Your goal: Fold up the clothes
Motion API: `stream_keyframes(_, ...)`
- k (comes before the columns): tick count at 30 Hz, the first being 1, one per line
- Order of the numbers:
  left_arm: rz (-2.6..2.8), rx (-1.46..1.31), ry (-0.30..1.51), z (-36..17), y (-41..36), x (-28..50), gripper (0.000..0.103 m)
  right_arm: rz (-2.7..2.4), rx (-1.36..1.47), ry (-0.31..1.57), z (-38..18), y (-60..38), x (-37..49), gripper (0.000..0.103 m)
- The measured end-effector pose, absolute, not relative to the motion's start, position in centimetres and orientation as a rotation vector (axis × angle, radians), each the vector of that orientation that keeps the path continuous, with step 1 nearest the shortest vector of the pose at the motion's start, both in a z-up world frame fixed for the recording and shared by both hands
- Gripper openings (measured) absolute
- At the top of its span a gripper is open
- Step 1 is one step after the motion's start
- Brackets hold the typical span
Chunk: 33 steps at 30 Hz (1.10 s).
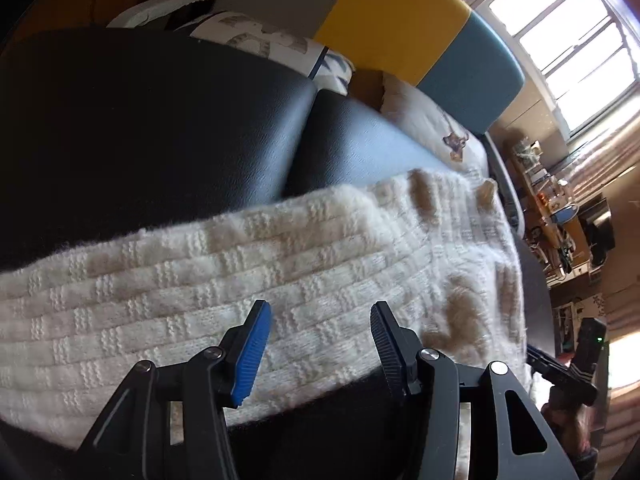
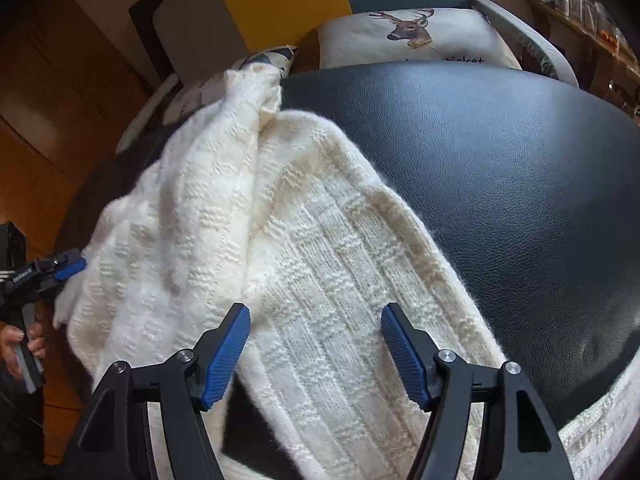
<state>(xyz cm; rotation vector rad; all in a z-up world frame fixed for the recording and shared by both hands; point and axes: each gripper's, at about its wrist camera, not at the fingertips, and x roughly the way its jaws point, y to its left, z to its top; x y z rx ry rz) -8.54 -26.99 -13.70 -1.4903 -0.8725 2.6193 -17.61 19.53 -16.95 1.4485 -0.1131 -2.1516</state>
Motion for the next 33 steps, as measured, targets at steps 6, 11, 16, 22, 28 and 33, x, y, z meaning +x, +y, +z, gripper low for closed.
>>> stream_keyframes(6,2.574,-1.346,-0.805,-9.9,-24.3,-11.6,0.055,-2.123,1.291,-0.179,-12.4,17.3,-21.7,0.070)
stream_keyframes(11,2.519,-1.419,-0.671,-11.4,-20.3,-16.2,0.055,-1.923,1.367,-0.429,-14.7,15.5,-26.3,0.070)
stream_keyframes(16,2.485,-1.548,-0.613,-14.9,-19.6,-18.5,0.055,-1.834,1.510,-0.671,-19.1,16.3,-28.5,0.070)
stream_keyframes(22,2.525,-1.542,-0.480,-15.7,-20.1,-18.2,0.054,-1.897,1.532,-0.645,-20.9,17.5,-28.8,0.025)
stream_keyframes(28,2.524,-1.574,-0.453,-15.1,-21.1,-18.9,0.054,-1.938,1.527,-0.578,-20.0,17.5,-28.6,0.028)
stream_keyframes(33,2.553,-1.354,-0.558,-10.6,-22.5,-19.7,0.055,-2.072,1.362,-0.220,-14.6,15.6,-30.2,0.035)
